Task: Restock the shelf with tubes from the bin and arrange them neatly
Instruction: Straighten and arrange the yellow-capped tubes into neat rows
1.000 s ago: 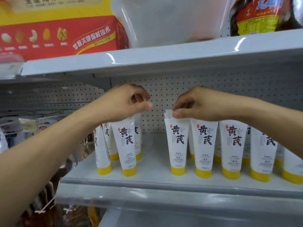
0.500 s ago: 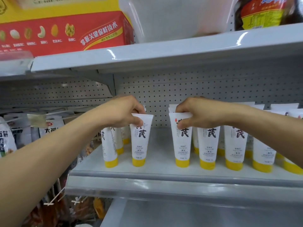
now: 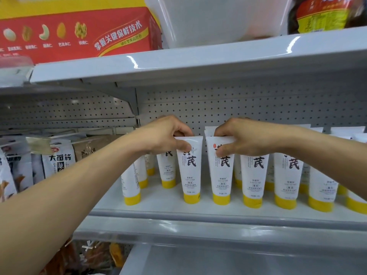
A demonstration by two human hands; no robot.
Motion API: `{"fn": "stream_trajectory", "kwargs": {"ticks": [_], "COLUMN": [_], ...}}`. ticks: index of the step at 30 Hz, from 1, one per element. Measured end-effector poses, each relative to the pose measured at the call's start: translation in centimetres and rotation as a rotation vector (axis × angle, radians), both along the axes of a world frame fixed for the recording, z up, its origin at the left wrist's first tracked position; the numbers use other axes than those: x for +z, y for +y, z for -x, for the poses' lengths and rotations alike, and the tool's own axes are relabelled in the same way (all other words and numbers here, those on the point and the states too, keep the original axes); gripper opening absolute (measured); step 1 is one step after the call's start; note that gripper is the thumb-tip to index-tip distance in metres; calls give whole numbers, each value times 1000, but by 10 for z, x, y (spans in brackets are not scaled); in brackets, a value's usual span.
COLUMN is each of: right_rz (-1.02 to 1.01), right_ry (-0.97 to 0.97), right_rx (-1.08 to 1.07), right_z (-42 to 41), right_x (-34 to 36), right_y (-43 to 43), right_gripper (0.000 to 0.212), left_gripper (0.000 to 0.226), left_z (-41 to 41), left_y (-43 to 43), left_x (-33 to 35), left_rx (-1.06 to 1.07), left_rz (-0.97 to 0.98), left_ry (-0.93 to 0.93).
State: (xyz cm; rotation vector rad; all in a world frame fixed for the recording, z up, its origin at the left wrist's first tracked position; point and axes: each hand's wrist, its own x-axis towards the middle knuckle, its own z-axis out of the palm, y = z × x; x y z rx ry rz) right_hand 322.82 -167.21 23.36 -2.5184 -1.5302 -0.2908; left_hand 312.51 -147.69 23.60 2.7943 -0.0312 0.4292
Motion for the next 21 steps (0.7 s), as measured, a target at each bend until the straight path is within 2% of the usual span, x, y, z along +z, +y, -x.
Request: {"fn": "stream_trajectory", "kwargs": {"ticks": [21], "right_rz": [5], "right_ry": [32], "right_rx": [-2], "right_z": [1], "right_x": [1], "right_y": [0], "right_gripper": [22], "left_gripper": [10], "left_z": [-4], "left_y": [-2], "left_x": [1], "left_rx": [-48], "left_rz": [7], "left_ry": [13]}}
